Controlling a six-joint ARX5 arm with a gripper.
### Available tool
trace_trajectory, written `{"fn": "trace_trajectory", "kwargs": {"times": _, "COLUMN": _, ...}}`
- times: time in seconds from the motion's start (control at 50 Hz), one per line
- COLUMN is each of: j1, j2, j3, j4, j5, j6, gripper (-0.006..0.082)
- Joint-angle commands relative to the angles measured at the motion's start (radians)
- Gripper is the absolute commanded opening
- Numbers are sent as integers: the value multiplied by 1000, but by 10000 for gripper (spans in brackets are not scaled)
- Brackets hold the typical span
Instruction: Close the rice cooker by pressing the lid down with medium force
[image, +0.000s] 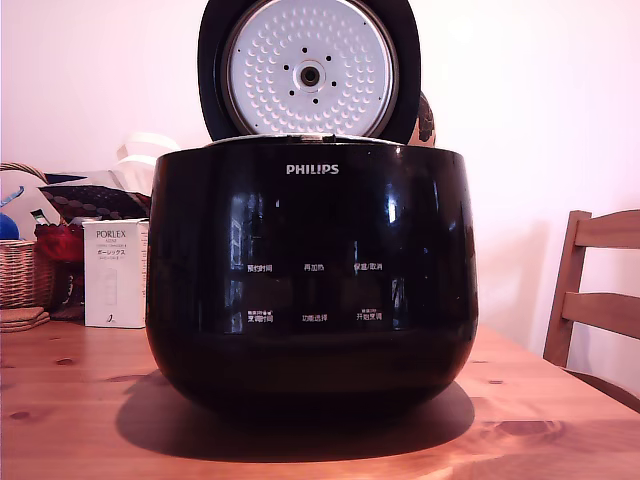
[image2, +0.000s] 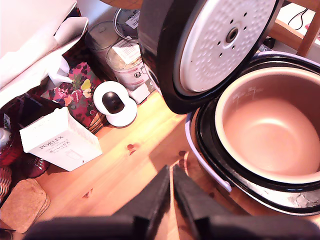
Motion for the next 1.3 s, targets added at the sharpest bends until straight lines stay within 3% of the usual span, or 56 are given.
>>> {"fn": "trace_trajectory", "kwargs": {"times": 0.0, "j1": 0, "j2": -70, "j3": 4, "j4": 186, "j5": 1, "j6": 1, "gripper": -24}}
{"fn": "trace_trajectory", "kwargs": {"times": 0.42, "j1": 0, "j2": -80, "j3": 96, "j4": 287, "j5": 1, "j6": -2, "gripper": -24}}
{"fn": "trace_trajectory", "kwargs": {"times": 0.66, "j1": 0, "j2": -46, "j3": 217, "j4": 319, "j5": 11, "j6": -1, "gripper": -24}}
{"fn": "trace_trajectory", "kwargs": {"times": 1.28, "j1": 9, "j2": 326, "j3": 568, "j4": 253, "j5": 93, "j6": 43, "gripper": -24}}
